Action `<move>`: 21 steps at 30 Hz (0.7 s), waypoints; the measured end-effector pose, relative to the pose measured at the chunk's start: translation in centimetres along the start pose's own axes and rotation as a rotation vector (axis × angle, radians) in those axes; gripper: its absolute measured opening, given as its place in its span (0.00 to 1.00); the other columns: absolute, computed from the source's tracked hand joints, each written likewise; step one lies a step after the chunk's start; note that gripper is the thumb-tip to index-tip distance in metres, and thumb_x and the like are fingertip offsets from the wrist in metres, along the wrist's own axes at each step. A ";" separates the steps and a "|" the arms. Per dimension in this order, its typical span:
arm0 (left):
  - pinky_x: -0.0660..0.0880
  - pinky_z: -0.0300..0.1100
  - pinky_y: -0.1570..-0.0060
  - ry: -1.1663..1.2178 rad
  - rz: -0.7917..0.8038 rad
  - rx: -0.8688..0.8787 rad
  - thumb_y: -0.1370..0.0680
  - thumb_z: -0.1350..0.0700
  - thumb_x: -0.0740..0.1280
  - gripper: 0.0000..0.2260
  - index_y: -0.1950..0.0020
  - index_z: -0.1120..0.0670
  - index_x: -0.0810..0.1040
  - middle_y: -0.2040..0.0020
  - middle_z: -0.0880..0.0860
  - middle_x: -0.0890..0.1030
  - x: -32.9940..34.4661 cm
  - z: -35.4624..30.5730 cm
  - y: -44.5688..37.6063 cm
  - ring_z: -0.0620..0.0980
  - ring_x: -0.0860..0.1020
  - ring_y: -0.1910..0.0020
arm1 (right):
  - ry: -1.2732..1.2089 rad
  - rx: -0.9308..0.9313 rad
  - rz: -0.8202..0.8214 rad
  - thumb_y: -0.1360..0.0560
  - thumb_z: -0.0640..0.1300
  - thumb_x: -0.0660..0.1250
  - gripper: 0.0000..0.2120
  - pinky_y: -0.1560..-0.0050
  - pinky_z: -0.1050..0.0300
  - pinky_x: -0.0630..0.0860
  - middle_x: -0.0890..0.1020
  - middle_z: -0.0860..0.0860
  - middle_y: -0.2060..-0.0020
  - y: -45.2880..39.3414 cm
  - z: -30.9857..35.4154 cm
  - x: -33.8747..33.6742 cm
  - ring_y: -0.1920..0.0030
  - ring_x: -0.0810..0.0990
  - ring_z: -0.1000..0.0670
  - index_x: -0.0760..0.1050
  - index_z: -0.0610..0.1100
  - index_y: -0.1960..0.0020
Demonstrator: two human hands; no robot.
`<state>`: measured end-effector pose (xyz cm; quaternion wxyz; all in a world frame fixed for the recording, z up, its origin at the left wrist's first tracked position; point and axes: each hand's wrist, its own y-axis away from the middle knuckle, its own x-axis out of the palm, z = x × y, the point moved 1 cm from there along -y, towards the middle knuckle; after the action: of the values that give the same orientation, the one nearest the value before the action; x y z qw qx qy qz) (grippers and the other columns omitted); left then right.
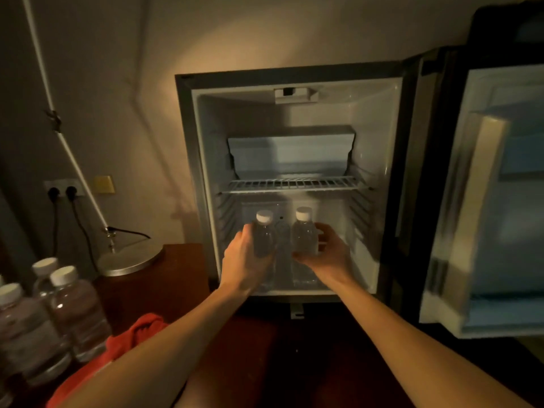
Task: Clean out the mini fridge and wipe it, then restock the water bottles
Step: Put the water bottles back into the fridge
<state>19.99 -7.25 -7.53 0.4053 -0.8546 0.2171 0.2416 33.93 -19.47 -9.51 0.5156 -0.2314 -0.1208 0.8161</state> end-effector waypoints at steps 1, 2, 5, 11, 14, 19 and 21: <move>0.72 0.44 0.53 0.007 0.003 -0.028 0.27 0.46 0.74 0.27 0.32 0.49 0.69 0.43 0.53 0.80 0.7 0.3 -0.6 0.55 0.79 0.45 | -0.008 0.000 0.006 0.36 0.36 0.80 0.28 0.63 0.73 0.74 0.79 0.53 0.57 -1.1 -0.8 0.5 0.58 0.79 0.59 0.72 0.43 0.40; 0.71 0.44 0.54 0.016 0.009 -0.048 0.27 0.46 0.73 0.27 0.31 0.48 0.68 0.43 0.53 0.80 1.5 0.7 -1.2 0.56 0.80 0.46 | -0.029 0.000 0.021 0.35 0.35 0.79 0.26 0.65 0.74 0.73 0.78 0.52 0.56 -1.9 -1.4 1.1 0.60 0.78 0.61 0.72 0.43 0.42; 0.72 0.43 0.52 0.055 0.006 -0.080 0.25 0.47 0.72 0.26 0.31 0.47 0.67 0.40 0.51 0.80 3.2 2.0 -3.1 0.55 0.80 0.44 | -0.015 0.011 0.026 0.37 0.46 0.81 0.28 0.56 0.63 0.79 0.82 0.55 0.53 -4.4 -3.1 3.3 0.55 0.81 0.59 0.74 0.49 0.41; 0.75 0.49 0.49 0.051 -0.025 -0.085 0.25 0.50 0.73 0.27 0.28 0.52 0.67 0.40 0.57 0.80 5.3 4.2 -7.0 0.61 0.79 0.43 | -0.001 -0.040 0.030 0.40 0.50 0.81 0.30 0.53 0.49 0.82 0.83 0.55 0.55 -8.6 -4.9 7.1 0.55 0.83 0.55 0.75 0.56 0.41; 0.72 0.31 0.56 0.125 -0.054 -0.047 0.23 0.52 0.71 0.25 0.28 0.53 0.69 0.44 0.49 0.81 6.1 4.8 -8.0 0.52 0.81 0.47 | 0.019 -0.090 0.044 0.37 0.52 0.80 0.25 0.54 0.49 0.81 0.84 0.53 0.55 -10.0 -5.3 8.2 0.54 0.83 0.50 0.75 0.56 0.43; 0.70 0.27 0.47 0.255 -0.051 -0.028 0.22 0.58 0.70 0.29 0.24 0.61 0.62 0.56 0.32 0.74 7.5 6.1 -9.6 0.22 0.73 0.55 | -0.013 -0.157 -0.021 0.39 0.59 0.78 0.22 0.60 0.57 0.81 0.83 0.59 0.59 -11.6 -5.8 9.3 0.59 0.82 0.59 0.74 0.61 0.49; 0.70 0.30 0.41 0.263 -0.056 -0.007 0.22 0.58 0.70 0.32 0.22 0.61 0.58 0.51 0.37 0.76 8.0 6.6 -10.1 0.25 0.73 0.50 | 0.007 -0.172 -0.021 0.39 0.56 0.79 0.21 0.61 0.60 0.79 0.83 0.60 0.59 -12.1 -6.2 9.5 0.60 0.82 0.61 0.73 0.61 0.50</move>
<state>30.50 2.46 -9.96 0.3769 -0.8860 0.2436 0.1171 43.10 -5.90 -11.99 0.5029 -0.2763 -0.1909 0.7964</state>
